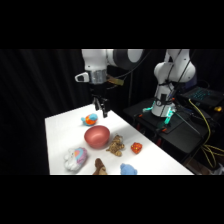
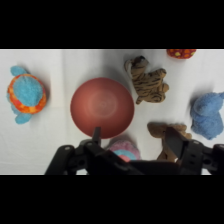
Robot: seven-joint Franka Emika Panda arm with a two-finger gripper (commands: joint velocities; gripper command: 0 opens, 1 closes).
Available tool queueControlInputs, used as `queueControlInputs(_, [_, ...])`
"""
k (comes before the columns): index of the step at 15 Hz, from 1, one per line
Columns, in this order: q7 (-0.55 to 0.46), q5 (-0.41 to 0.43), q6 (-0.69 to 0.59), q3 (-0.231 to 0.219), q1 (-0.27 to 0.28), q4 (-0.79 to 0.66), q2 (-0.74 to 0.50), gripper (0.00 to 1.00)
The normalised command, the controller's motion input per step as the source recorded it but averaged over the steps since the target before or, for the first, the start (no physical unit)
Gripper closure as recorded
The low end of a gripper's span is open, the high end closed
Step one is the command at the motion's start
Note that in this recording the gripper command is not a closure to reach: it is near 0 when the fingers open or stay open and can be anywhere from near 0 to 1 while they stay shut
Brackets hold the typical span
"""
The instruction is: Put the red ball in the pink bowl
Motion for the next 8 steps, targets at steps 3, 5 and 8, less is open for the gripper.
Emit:
queueControlInputs(3, [0.07, -0.026, 0.06, 0.005, -0.029, -0.04, -0.01, 0.0])
queueControlInputs(5, [0.16, -0.058, 0.21, -0.02, -0.038, -0.19, -0.07, 0.0])
queueControlInputs(8, [0.16, -0.065, 0.34, -0.016, -0.023, -0.35, -0.17, 0.0])
